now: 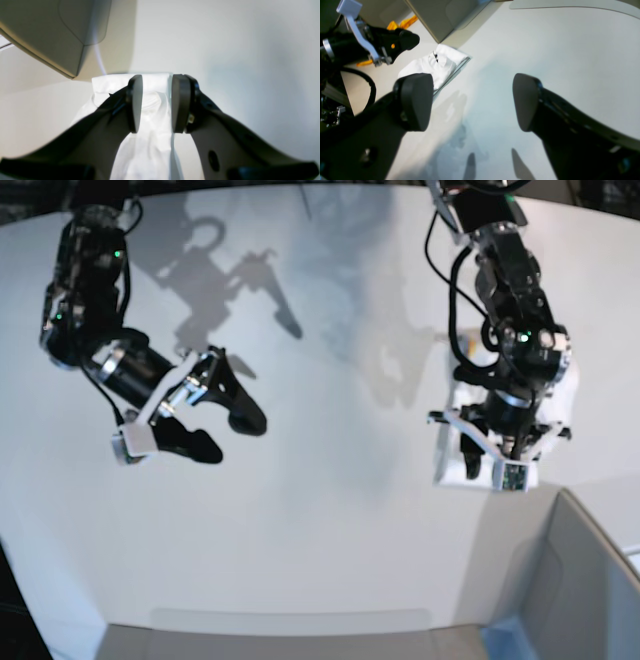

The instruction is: Layout the t-shirt on the table in an organized manner, then fold the t-shirt properly

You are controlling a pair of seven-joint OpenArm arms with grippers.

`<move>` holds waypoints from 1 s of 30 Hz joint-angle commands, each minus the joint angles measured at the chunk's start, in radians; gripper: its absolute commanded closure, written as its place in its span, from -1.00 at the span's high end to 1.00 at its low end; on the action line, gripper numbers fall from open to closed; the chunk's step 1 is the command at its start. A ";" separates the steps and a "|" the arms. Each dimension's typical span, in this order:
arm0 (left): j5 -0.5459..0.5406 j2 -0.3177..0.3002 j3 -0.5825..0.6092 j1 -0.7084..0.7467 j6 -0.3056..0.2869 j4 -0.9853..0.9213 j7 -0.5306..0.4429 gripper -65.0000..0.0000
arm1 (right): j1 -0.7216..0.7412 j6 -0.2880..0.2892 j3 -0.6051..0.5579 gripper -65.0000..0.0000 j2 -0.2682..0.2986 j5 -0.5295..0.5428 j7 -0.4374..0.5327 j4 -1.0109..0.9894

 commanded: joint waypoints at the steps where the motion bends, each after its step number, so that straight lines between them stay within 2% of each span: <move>1: -0.001 -0.002 0.003 -0.018 0.001 0.019 -0.027 -0.41 | 0.017 0.015 -0.008 0.57 0.020 0.023 0.023 0.021; 6: -0.001 -0.002 0.003 -0.018 0.001 0.019 -0.027 -0.41 | 0.033 0.017 -0.043 0.38 0.050 0.018 0.023 0.021; 9: -0.001 -0.002 0.003 -0.018 0.001 0.019 -0.027 -0.41 | 0.036 0.017 -0.043 0.07 0.050 0.018 0.023 0.016; 15: -0.001 -0.002 0.003 -0.018 0.001 0.019 -0.027 -0.41 | 0.037 0.007 -0.035 -1.00 0.046 0.017 0.023 0.013; 22: -0.001 -0.002 0.001 -0.018 0.001 0.019 -0.026 -0.41 | 0.036 0.017 -0.037 -1.00 0.052 0.017 0.023 0.013; 23: -0.001 -0.002 0.001 -0.018 0.001 0.019 -0.026 -0.41 | 0.036 0.017 -0.037 -0.93 0.052 0.017 0.023 0.013; 28: -0.001 -0.002 0.001 -0.017 0.001 0.019 -0.023 -0.41 | 0.033 0.007 -0.035 -0.01 0.046 0.017 0.023 0.013; 30: -0.001 -0.002 0.003 -0.017 0.001 0.019 -0.021 -0.41 | 0.031 0.009 -0.043 0.29 0.050 0.018 0.023 0.018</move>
